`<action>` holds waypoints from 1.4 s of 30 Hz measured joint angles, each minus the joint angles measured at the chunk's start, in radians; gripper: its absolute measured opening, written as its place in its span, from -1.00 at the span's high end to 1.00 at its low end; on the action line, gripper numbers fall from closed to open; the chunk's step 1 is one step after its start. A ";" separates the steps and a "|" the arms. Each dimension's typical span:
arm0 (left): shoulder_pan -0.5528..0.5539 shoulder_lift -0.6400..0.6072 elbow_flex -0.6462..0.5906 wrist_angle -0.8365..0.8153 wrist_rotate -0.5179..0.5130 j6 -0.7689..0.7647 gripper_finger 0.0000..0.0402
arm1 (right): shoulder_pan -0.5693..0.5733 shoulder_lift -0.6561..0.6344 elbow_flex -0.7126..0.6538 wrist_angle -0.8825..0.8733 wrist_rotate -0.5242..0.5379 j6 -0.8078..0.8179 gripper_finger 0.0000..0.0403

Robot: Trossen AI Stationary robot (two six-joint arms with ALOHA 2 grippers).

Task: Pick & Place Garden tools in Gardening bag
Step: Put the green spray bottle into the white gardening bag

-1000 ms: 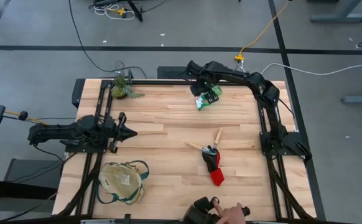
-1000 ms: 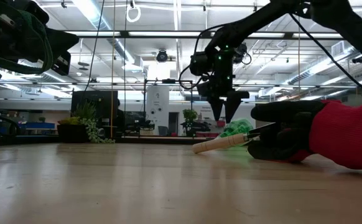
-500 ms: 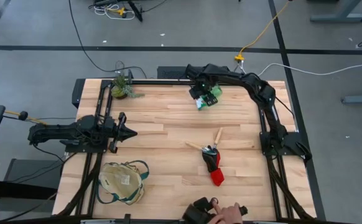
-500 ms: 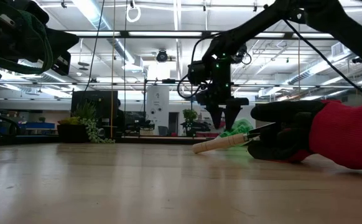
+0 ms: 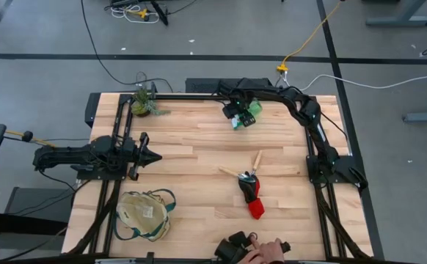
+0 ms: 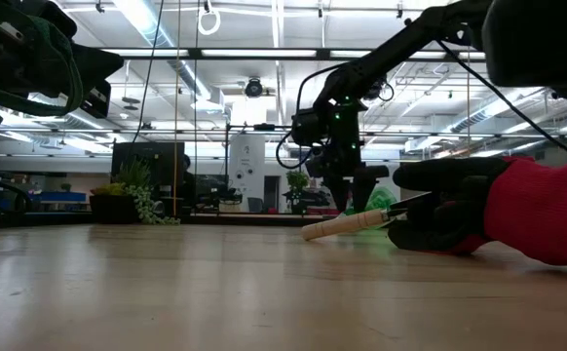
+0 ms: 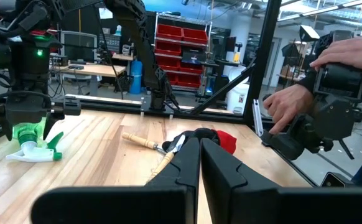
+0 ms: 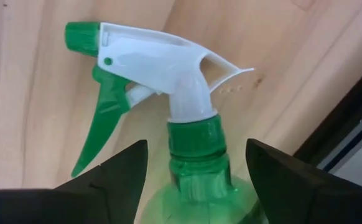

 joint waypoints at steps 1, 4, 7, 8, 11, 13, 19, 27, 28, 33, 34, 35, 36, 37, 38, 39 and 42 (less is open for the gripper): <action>0.000 0.000 0.000 0.000 0.000 0.000 0.90 | -0.003 0.000 0.000 0.001 0.000 0.000 -0.33; 0.000 0.000 0.000 0.000 0.000 0.000 0.90 | -0.010 0.000 -0.001 -0.003 -0.002 0.007 -0.29; 0.000 0.000 0.000 0.000 0.000 0.000 0.90 | -0.012 0.000 -0.024 0.000 0.001 0.001 -0.25; 0.000 0.000 0.000 0.000 0.000 0.000 0.90 | -0.012 0.000 -0.033 0.000 0.002 0.000 -0.24; 0.000 0.000 0.000 0.000 0.000 0.000 0.90 | -0.011 0.000 -0.060 0.005 0.022 -0.003 -0.22; 0.000 0.000 0.000 0.000 0.000 0.000 0.90 | -0.010 0.000 -0.071 0.009 0.040 -0.012 -0.21; 0.000 0.000 0.000 0.000 0.000 0.000 0.90 | -0.009 0.000 -0.072 0.037 0.054 -0.020 -0.16; 0.000 0.000 0.000 0.000 0.000 0.000 0.90 | -0.009 0.000 -0.072 0.060 0.050 -0.020 0.00; 0.000 0.000 0.000 0.000 0.000 0.000 0.90 | -0.009 0.000 -0.072 0.062 0.049 -0.020 0.02; 0.000 0.000 0.000 0.000 0.000 0.000 0.90 | -0.009 0.000 -0.072 0.064 0.044 -0.020 0.11; 0.000 0.000 0.000 0.000 0.000 0.000 0.90 | -0.009 0.000 -0.072 0.065 0.044 -0.020 0.12; 0.000 0.000 0.000 0.000 0.000 0.000 0.90 | -0.009 0.000 -0.072 0.065 0.044 -0.020 0.13; 0.000 0.000 0.000 0.000 0.000 0.000 0.90 | -0.009 -0.001 -0.072 0.065 0.044 -0.020 0.14; 0.000 0.000 0.000 0.000 0.000 0.000 0.90 | -0.009 -0.001 -0.072 0.065 0.044 -0.020 0.14; 0.000 0.000 0.000 0.000 0.000 0.000 0.90 | -0.009 -0.001 -0.072 0.065 0.044 -0.020 0.15; 0.000 0.000 0.000 0.000 0.000 0.000 0.90 | -0.009 -0.001 -0.072 0.065 0.044 -0.020 0.15; 0.000 0.000 0.000 0.000 0.000 0.000 0.90 | -0.009 -0.001 -0.072 0.065 0.044 -0.020 0.14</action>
